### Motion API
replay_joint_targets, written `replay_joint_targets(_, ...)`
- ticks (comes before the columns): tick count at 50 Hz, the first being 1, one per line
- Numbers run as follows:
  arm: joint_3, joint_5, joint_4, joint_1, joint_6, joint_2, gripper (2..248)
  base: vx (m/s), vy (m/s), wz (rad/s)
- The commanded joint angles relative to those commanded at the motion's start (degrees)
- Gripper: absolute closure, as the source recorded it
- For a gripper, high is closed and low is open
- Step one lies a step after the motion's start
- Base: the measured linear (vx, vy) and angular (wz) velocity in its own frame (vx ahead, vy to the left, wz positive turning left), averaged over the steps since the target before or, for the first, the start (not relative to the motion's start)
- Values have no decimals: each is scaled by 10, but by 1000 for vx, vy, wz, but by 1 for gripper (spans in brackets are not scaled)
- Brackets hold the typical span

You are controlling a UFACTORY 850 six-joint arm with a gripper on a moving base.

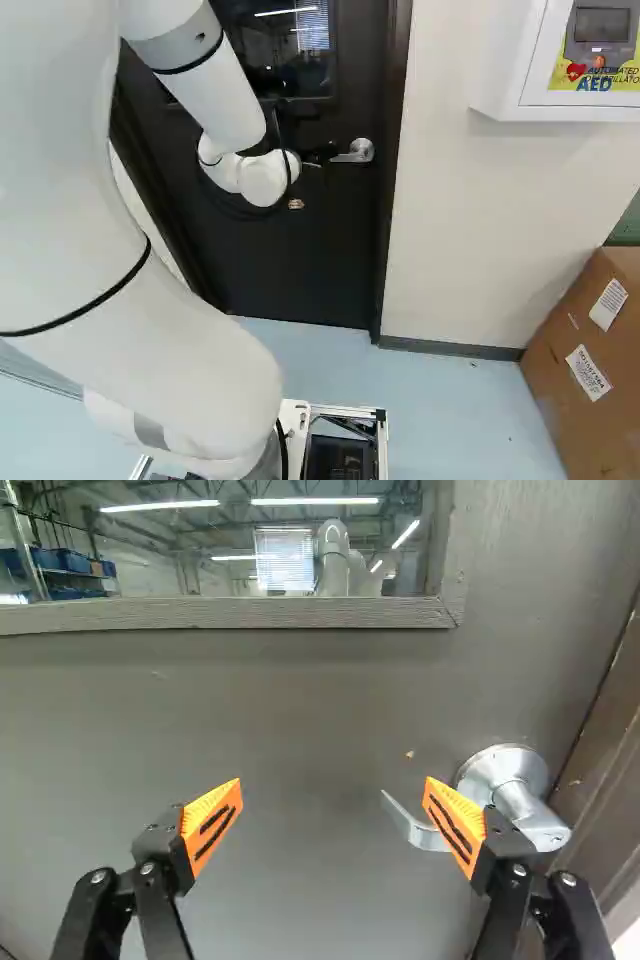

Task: Open the door and move inside

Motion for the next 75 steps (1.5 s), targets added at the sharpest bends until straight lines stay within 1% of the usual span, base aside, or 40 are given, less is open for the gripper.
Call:
replay_joint_targets(16, -21, 0, 0, -15, 0, -21, 3, 0, 0, 0)
replay_joint_targets(28, -32, 0, 0, -21, 0, -32, 3, 0, 0, 0)
replay_joint_targets(50, -33, 0, 0, -23, 0, -36, 3, 0, 0, 0)
replay_joint_targets(75, -26, 0, 0, -23, 0, -58, 3, 0, 0, 0)
